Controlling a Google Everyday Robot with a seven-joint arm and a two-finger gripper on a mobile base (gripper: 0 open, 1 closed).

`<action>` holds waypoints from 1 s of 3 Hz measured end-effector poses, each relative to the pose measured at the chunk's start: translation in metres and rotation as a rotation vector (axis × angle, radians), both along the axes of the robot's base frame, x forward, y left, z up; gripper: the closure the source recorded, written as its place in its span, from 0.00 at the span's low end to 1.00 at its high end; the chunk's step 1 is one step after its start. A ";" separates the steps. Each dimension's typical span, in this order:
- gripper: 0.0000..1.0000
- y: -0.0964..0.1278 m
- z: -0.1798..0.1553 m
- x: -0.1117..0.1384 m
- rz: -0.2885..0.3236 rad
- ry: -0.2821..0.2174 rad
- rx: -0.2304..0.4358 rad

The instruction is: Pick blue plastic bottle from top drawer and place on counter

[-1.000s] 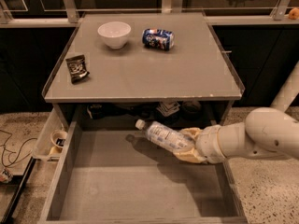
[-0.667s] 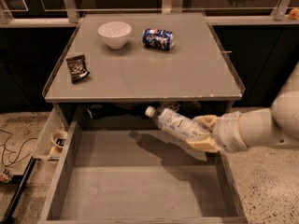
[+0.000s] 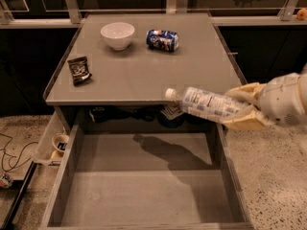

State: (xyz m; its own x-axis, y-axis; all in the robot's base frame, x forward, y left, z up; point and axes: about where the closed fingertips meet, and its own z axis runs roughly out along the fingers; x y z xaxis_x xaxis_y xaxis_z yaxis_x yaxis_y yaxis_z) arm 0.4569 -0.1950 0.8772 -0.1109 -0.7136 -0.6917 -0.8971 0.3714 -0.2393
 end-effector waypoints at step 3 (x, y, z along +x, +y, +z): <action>1.00 -0.009 0.065 0.045 0.021 -0.104 -0.061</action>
Offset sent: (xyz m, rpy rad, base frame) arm -0.0065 -0.0088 0.0419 -0.0208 -0.0428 0.0262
